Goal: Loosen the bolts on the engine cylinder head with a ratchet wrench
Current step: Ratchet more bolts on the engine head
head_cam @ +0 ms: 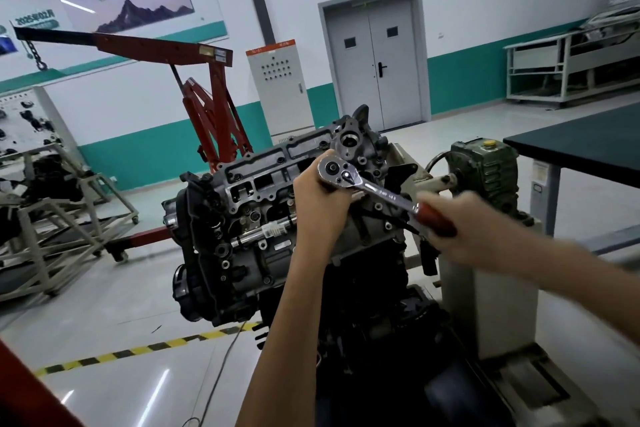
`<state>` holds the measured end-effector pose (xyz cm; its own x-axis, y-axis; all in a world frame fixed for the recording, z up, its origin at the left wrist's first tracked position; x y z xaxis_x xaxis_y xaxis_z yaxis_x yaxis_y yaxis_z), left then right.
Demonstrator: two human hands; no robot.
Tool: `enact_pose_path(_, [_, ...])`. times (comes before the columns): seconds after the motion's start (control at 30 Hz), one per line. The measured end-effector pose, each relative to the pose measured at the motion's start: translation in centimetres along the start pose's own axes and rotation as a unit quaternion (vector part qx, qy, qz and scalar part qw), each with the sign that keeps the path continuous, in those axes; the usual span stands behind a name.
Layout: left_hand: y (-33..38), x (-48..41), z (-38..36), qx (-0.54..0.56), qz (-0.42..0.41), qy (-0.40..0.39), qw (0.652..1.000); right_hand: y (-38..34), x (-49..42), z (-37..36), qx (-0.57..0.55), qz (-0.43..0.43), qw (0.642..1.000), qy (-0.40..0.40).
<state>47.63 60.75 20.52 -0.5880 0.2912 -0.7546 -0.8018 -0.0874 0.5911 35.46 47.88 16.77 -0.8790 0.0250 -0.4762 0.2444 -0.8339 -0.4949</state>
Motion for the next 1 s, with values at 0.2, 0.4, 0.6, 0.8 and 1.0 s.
enact_pose_path(0.2, [0.1,0.2,0.1,0.011,-0.010,-0.004,1.000,0.5,-3.1,3.8,0.164,0.067,0.983,0.040])
enact_pose_path(0.4, [0.3,0.5,-0.7,0.010,-0.015,0.029,0.999,-1.2,2.5,-5.0,-0.144,-0.080,0.976,0.141])
enact_pose_path(0.6, [-0.3,0.5,-0.4,0.055,0.010,0.057,0.997,-4.8,2.3,-11.2,-0.316,-0.127,0.929,0.148])
enact_pose_path(0.8, [0.2,0.2,0.0,0.009,0.017,0.013,1.000,0.3,0.2,-0.9,-0.005,-0.015,1.000,0.019])
enact_pose_path(1.0, [0.0,0.2,0.1,0.019,0.005,0.002,1.000,0.8,-2.9,3.7,0.163,0.060,0.984,0.039])
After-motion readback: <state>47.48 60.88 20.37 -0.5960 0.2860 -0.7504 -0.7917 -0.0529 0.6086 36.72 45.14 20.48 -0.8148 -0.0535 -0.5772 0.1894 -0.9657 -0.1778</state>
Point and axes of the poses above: each hand's wrist, its own x-axis away from the middle knuckle, its own z-axis out of the back of the hand, y = z × x, the point moved 6 cm from there along -x, towards the middle knuckle, and after that the axes turned 11 degrees about -x, right-handed, at the moved point
